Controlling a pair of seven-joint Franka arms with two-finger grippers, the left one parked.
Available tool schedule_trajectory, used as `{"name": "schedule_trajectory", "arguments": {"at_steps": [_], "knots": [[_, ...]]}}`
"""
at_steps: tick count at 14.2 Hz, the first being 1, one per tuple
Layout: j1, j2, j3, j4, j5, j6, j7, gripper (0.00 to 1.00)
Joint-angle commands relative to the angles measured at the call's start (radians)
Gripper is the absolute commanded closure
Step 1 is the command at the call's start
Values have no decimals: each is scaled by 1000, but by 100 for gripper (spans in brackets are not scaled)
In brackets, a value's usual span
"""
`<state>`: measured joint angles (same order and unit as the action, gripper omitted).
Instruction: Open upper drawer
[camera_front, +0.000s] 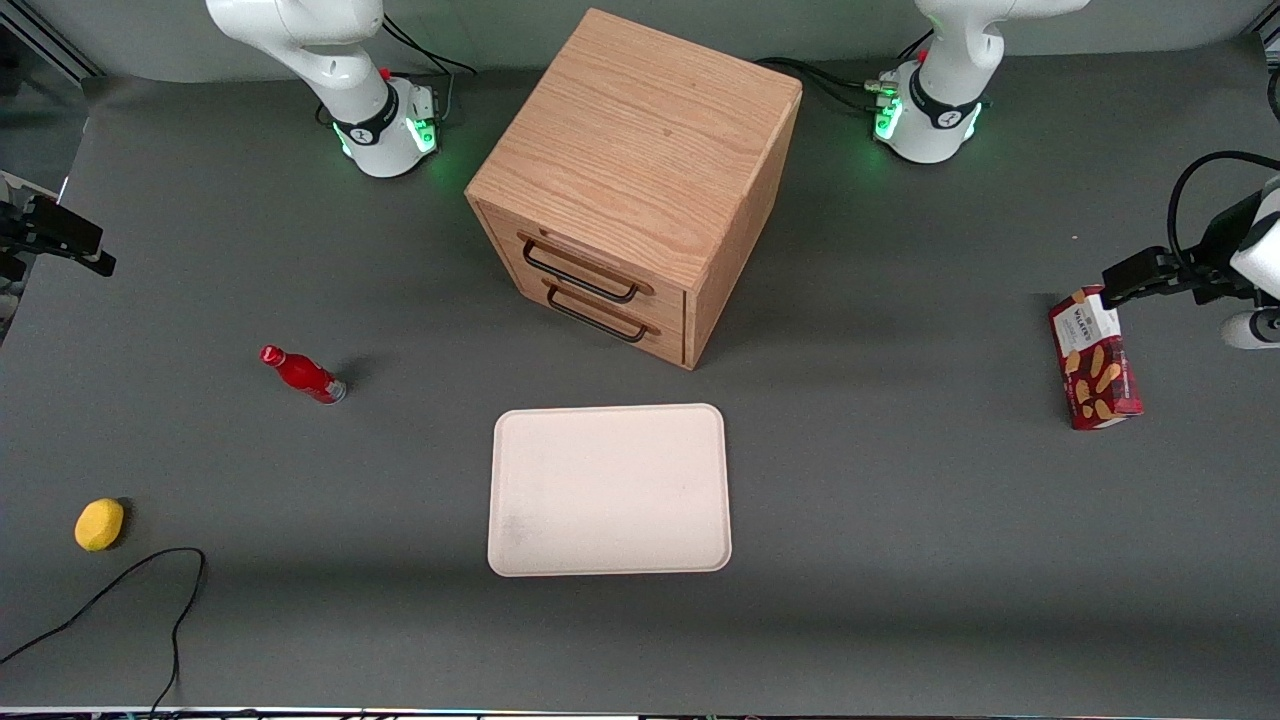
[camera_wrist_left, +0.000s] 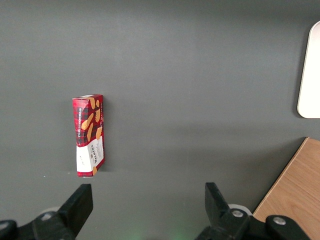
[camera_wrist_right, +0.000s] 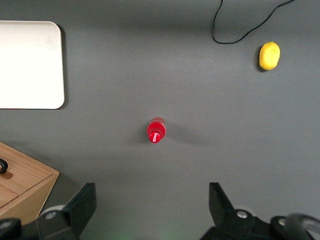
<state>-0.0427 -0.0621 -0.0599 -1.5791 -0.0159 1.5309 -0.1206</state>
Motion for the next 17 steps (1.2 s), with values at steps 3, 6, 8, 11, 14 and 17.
{"name": "schedule_trajectory", "arguments": {"at_steps": [3,6,8,11,14,17], "knots": [[11,-4,-11,16,17,-14,25,0],[11,-2,-8,17,17,-14,19,0],[11,-2,-5,17,17,-14,35,0],[14,-1,-5,17,17,-14,36,0],[30,18,-5,21,19,-12,36,0],[67,48,-6,33,19,-9,28,0]]}}
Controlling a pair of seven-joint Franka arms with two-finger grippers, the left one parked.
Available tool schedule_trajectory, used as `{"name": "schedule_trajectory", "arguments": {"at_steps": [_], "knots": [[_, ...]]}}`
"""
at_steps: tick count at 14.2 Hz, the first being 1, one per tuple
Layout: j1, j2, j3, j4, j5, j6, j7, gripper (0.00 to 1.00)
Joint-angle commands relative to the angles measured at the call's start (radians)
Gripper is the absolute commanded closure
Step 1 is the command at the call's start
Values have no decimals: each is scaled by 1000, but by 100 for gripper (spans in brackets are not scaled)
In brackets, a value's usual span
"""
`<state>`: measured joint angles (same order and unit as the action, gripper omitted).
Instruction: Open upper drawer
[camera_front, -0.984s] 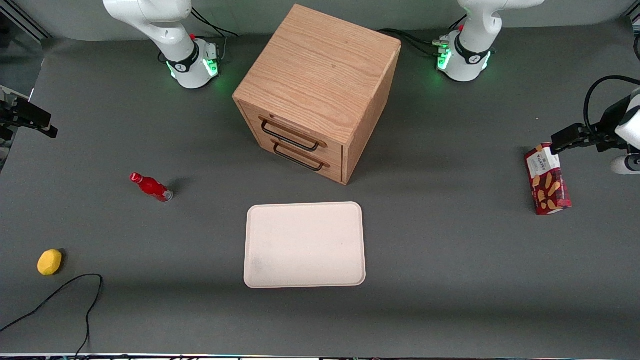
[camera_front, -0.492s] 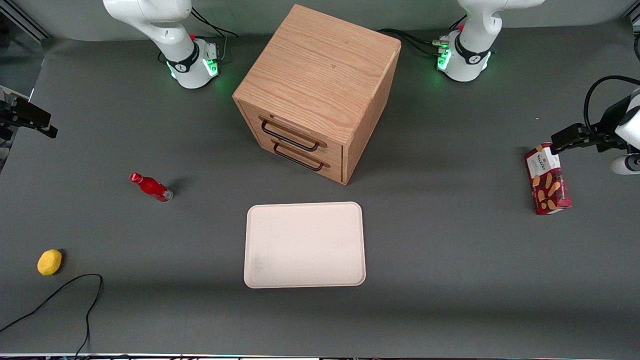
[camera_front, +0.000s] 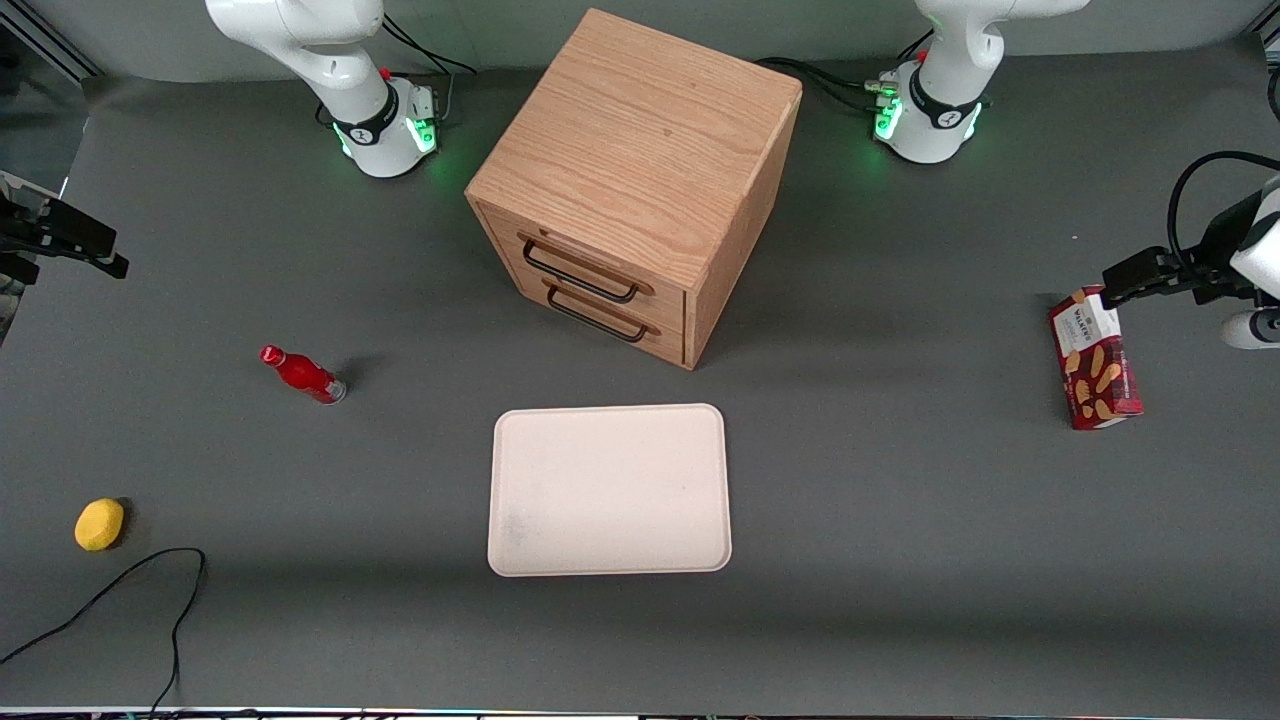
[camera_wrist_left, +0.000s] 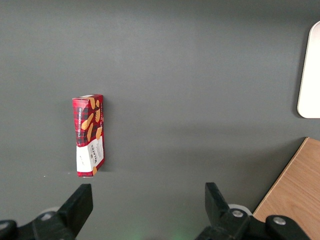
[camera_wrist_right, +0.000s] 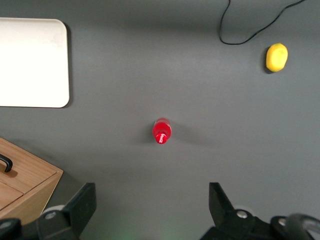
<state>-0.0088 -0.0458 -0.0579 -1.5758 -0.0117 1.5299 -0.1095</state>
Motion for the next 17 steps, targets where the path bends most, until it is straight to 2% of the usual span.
{"name": "schedule_trajectory", "arguments": {"at_steps": [1,5,9,15,16,17], "knots": [[58,53,-8,49,15,-8,22,0],[159,159,-13,129,15,3,10,0],[317,262,-16,206,13,30,10,0],[547,297,-14,206,18,90,-32,0],[564,302,-13,206,30,99,-57,0],[582,302,-13,206,77,101,-91,0]]}}
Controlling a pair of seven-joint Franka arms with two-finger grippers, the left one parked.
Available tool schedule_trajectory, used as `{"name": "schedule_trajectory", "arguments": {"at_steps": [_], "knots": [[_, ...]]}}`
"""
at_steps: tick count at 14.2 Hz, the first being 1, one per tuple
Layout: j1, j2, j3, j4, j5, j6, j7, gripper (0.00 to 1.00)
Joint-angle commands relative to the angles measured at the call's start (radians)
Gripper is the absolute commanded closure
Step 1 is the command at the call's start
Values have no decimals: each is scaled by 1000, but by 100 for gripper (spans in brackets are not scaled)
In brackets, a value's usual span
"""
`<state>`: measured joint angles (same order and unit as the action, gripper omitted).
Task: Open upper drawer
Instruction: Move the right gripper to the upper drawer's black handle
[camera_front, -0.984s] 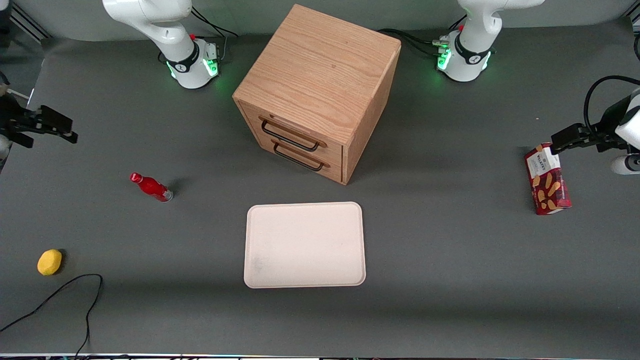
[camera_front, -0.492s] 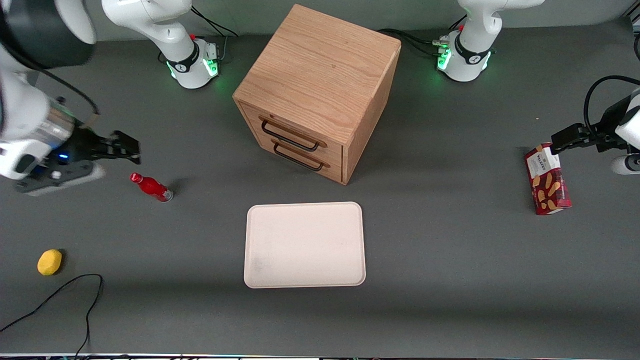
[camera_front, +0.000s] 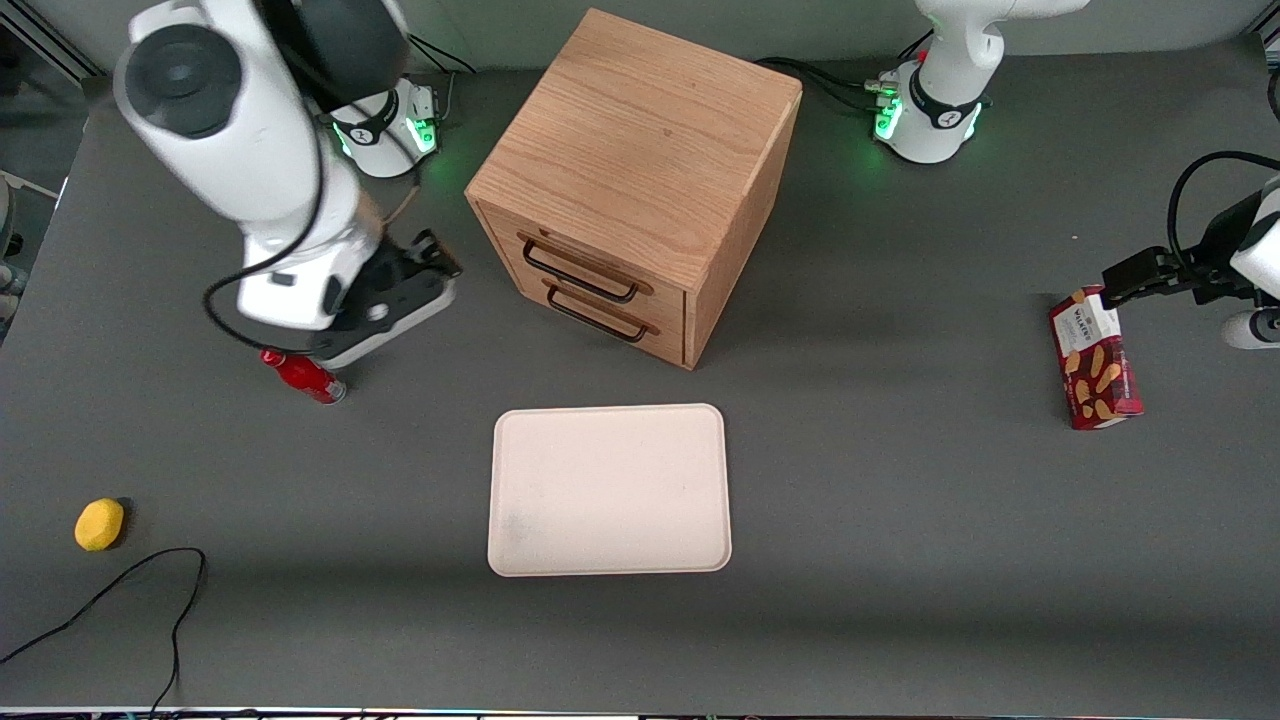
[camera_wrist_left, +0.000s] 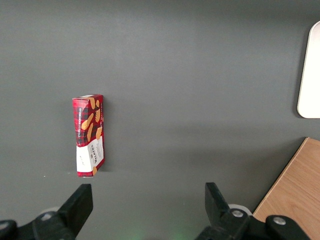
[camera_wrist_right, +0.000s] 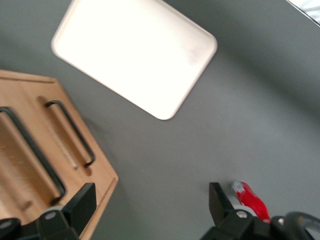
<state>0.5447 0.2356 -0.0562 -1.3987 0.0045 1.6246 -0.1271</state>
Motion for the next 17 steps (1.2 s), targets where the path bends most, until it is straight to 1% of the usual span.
{"name": "schedule_trajectory", "arguments": {"at_steps": [1,2,10,12,13,15,17], "knots": [[38,19,-16,23,102,6,-91,0],[44,19,-13,18,117,6,-91,0],[144,33,15,3,117,3,-95,0],[146,34,15,1,111,5,-107,0],[146,36,15,0,109,5,-149,0],[139,36,13,-23,106,6,-175,0],[133,36,13,-55,83,38,-206,0]]}}
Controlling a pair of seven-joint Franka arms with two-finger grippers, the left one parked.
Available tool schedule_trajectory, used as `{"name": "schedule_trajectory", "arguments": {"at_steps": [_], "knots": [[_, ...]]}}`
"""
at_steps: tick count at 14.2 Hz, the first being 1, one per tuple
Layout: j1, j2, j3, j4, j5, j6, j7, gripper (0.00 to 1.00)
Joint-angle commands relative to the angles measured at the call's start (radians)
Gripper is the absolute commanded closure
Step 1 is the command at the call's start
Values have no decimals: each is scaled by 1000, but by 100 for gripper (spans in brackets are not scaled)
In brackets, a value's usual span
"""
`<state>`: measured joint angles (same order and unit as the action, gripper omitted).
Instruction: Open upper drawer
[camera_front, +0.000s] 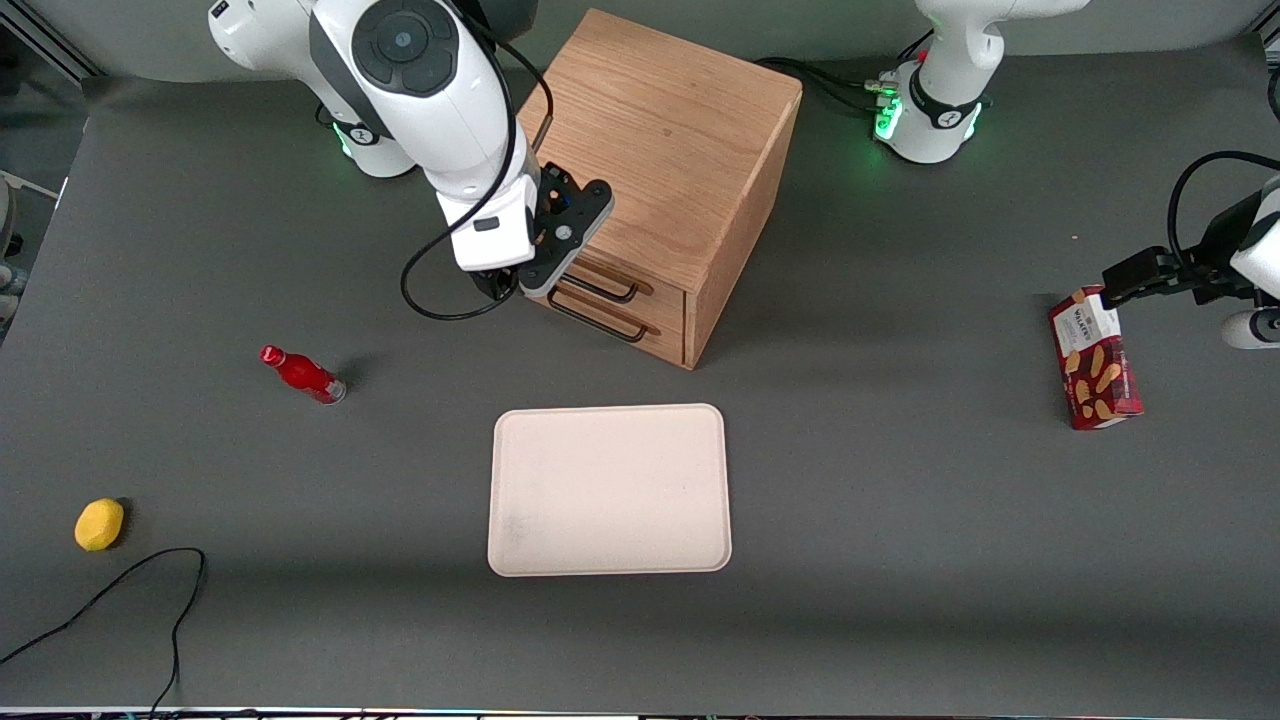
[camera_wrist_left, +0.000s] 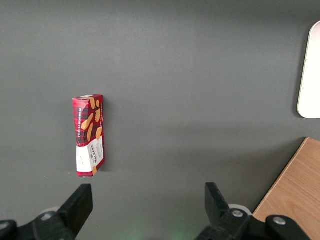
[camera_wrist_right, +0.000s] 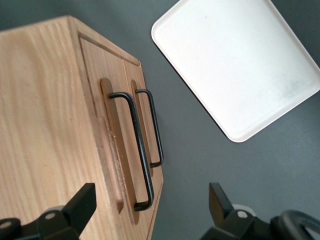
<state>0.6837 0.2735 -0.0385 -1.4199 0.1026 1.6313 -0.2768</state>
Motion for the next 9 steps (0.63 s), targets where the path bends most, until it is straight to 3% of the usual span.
{"name": "schedule_trajectory", "arguments": {"at_steps": [1,9], "knots": [[-10,-3,-4,-50,-15,45,-80,0],[-12,-2,-1,-169,-3,180,-128,0]]}}
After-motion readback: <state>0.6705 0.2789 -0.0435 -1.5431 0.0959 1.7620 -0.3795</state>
